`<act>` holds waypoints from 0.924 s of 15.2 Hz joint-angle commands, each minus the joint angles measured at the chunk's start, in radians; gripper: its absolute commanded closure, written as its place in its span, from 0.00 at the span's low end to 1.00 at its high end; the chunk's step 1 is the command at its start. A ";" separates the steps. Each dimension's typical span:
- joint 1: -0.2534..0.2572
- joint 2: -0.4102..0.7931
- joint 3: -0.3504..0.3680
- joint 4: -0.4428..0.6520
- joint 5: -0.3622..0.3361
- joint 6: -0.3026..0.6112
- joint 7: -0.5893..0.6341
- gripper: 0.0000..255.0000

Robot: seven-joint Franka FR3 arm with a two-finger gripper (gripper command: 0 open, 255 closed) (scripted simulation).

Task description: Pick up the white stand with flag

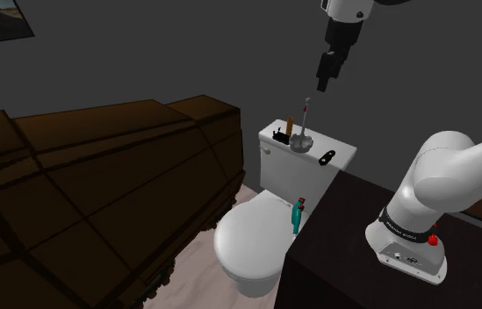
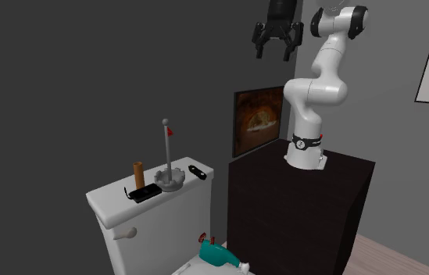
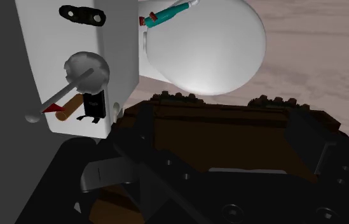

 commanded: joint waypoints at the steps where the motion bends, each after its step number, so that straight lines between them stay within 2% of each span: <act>1: 0.000 0.000 0.000 0.000 0.000 0.000 0.000 0.00; 8: -0.038 0.119 -0.141 -0.020 -0.054 0.154 -0.127 0.00; 14: -0.060 0.266 -0.259 0.013 -0.067 0.280 -0.241 0.00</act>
